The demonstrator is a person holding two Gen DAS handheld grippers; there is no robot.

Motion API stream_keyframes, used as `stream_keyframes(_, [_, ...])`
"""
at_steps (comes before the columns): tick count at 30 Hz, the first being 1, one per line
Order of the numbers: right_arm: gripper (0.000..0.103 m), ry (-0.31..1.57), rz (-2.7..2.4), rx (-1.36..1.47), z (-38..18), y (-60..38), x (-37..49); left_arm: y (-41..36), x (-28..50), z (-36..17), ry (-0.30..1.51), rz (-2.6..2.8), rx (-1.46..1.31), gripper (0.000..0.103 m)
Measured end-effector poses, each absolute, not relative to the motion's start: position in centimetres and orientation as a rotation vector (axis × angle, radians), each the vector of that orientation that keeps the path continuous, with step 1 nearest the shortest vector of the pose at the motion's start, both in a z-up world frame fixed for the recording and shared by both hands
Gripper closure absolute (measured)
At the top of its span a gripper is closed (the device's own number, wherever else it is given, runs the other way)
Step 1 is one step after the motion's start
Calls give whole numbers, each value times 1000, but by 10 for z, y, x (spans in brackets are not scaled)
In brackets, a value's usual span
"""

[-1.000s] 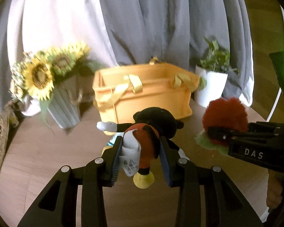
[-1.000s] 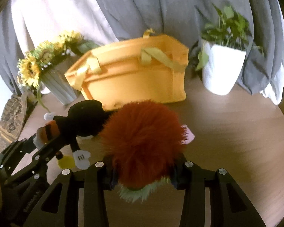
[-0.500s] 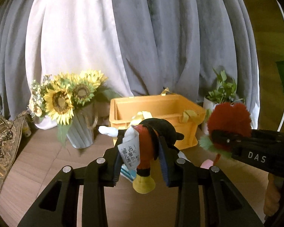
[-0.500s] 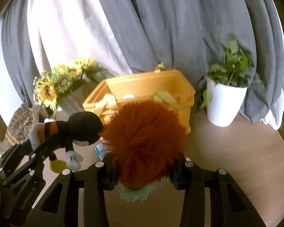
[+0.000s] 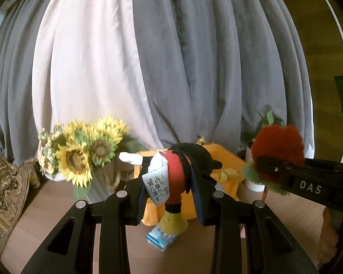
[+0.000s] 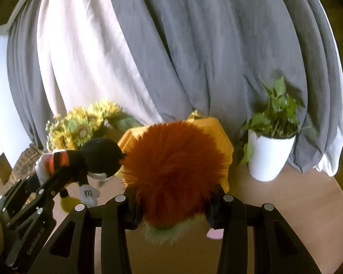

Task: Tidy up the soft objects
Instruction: 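Lift the Mickey plush and red pompom and carry both over the crate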

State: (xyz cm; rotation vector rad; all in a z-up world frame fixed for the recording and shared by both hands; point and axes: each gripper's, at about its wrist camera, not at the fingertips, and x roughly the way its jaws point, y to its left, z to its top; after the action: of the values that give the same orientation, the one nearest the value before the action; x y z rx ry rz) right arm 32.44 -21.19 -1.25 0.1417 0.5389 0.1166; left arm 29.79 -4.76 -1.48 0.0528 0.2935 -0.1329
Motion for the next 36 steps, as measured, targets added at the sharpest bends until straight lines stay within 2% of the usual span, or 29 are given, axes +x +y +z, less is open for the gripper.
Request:
stream_keyframes(15, [60, 457, 118, 136, 14, -216, 362, -51, 331, 11, 213, -131, 68, 69])
stream_keyframes(36, [60, 489, 99, 137, 1, -228, 445, -62, 414, 1, 240, -144, 104, 69])
